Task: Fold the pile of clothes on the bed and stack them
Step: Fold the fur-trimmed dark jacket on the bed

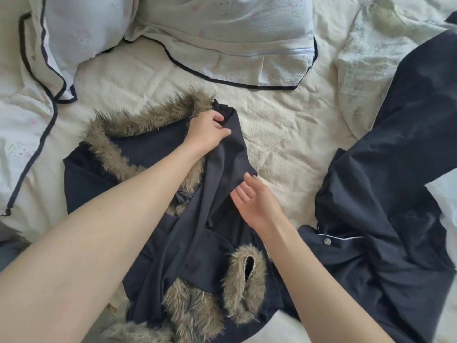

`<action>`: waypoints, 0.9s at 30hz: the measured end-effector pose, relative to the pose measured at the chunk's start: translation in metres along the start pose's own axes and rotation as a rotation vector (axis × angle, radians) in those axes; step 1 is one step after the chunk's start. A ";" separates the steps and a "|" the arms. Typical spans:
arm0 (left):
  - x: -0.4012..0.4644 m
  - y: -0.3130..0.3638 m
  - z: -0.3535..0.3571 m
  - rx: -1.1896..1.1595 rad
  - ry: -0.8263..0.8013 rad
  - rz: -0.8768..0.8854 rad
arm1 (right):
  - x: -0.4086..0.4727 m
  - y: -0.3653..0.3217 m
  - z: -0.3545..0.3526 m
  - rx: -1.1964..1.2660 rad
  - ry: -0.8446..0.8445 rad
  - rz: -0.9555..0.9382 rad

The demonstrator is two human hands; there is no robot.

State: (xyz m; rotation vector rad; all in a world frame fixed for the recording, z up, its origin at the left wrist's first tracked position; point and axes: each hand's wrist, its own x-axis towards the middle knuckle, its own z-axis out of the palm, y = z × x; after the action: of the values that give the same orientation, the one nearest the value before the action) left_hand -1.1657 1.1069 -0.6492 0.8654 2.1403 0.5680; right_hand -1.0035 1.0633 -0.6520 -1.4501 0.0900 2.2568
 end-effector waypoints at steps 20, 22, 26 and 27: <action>-0.244 -0.125 0.027 0.406 0.151 -0.120 | -0.038 0.090 -0.019 -0.448 0.059 0.045; -0.246 -0.127 0.019 0.319 0.188 -0.146 | -0.041 0.090 -0.019 -0.459 0.054 0.026; -0.240 -0.131 -0.008 -0.022 0.160 -0.283 | -0.048 0.097 -0.017 -0.470 0.063 0.004; -0.238 -0.133 -0.016 -0.121 0.127 -0.314 | -0.050 0.101 -0.017 -0.494 0.072 -0.005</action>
State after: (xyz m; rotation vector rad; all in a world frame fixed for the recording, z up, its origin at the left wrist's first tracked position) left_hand -1.1131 0.8419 -0.6096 0.4249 2.2714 0.5943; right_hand -1.0125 0.9512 -0.6343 -1.7657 -0.4799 2.3230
